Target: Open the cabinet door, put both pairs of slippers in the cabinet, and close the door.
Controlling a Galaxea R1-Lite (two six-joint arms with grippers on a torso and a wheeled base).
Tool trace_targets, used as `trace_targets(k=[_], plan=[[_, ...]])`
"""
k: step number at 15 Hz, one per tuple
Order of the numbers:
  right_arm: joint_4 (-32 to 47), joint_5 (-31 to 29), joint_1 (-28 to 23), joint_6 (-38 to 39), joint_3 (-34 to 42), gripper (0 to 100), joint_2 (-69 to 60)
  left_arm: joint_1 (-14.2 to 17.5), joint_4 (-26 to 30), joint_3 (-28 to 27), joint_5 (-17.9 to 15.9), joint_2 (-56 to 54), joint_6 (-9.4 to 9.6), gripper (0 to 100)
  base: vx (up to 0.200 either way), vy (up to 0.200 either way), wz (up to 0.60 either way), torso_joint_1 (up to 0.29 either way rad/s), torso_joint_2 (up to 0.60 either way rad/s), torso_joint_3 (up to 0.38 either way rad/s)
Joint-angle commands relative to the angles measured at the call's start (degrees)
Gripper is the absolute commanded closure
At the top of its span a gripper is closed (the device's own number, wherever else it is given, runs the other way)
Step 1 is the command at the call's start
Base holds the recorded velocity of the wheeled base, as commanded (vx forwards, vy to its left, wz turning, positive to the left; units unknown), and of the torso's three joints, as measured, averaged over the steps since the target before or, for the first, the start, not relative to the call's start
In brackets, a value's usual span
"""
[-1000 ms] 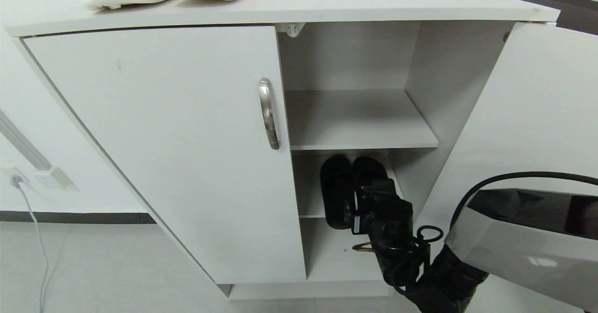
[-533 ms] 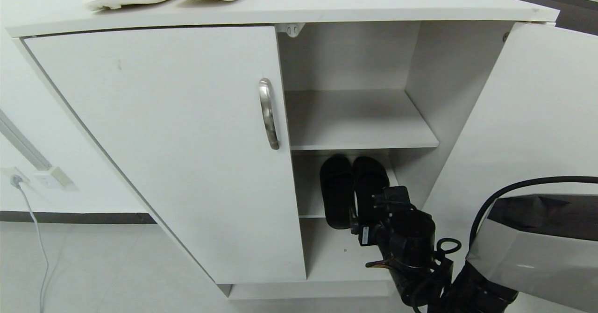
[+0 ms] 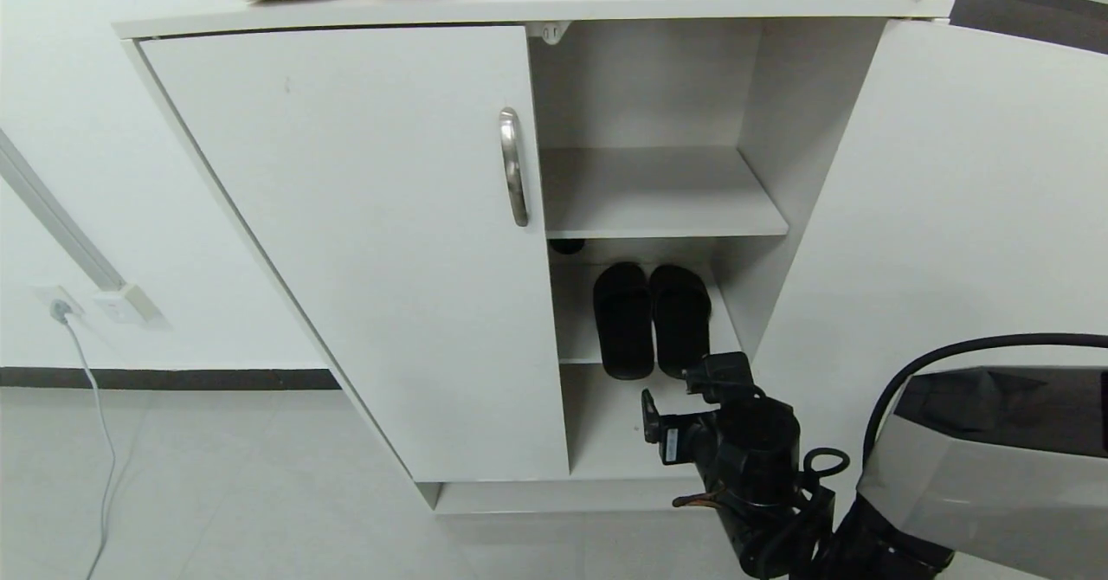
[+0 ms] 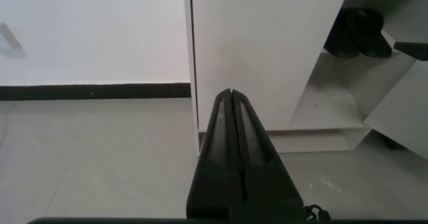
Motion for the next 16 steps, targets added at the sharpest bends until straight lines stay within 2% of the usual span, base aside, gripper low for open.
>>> trace_targets(k=[1, 6, 12, 16], plan=[[0.0, 0.1, 0.1, -0.2, -0.4, 0, 0.1, 0.0, 0.0, 0.0, 0.0, 0.1, 0.00, 100, 0.000, 0.000, 0.00, 0.000, 0.00, 0.000], [0.1, 2.5, 0.0, -0.1, 0.4, 0, 0.1, 0.0, 0.0, 0.0, 0.0, 0.1, -0.09, 100, 0.000, 0.000, 0.00, 0.000, 0.00, 0.000], [-0.1, 2.5, 0.1, -0.1, 0.3, 0, 1.0, -0.1, 0.0, 0.0, -0.1, 0.1, 0.00, 100, 0.000, 0.000, 0.00, 0.000, 0.00, 0.000], [-0.2, 2.2, 0.1, -0.1, 0.3, 0, 0.9, 0.0, 0.0, 0.0, -0.1, 0.1, 0.00, 100, 0.000, 0.000, 0.00, 0.004, 0.00, 0.145]])
